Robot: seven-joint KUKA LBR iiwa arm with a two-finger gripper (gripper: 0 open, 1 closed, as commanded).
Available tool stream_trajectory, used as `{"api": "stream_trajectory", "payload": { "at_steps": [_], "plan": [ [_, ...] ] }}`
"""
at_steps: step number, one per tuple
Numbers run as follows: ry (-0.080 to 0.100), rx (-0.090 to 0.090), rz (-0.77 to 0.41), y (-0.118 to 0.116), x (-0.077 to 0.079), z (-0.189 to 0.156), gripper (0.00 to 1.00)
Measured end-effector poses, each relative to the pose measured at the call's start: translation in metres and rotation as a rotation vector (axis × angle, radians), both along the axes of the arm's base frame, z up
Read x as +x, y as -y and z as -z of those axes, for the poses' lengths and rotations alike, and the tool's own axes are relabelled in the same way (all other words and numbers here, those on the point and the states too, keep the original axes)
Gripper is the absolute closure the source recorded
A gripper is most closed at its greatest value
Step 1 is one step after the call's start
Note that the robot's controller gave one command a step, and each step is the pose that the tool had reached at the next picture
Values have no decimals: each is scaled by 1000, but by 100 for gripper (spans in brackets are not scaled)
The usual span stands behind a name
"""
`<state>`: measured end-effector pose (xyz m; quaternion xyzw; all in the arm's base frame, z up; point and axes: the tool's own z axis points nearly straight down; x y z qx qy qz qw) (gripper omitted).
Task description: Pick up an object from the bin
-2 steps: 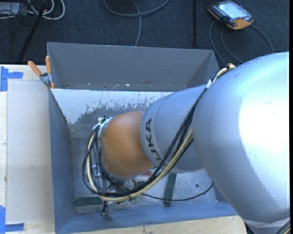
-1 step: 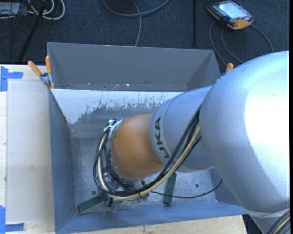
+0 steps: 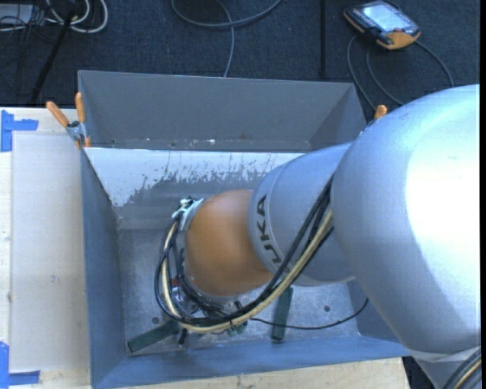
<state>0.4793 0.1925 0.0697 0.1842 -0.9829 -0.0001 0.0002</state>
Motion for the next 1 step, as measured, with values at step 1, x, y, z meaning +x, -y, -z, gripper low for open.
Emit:
{"api": "stream_trajectory", "payload": {
  "at_steps": [1],
  "plan": [
    [-7, -3, -8, -5, 3, -49, 100]
  ]
}}
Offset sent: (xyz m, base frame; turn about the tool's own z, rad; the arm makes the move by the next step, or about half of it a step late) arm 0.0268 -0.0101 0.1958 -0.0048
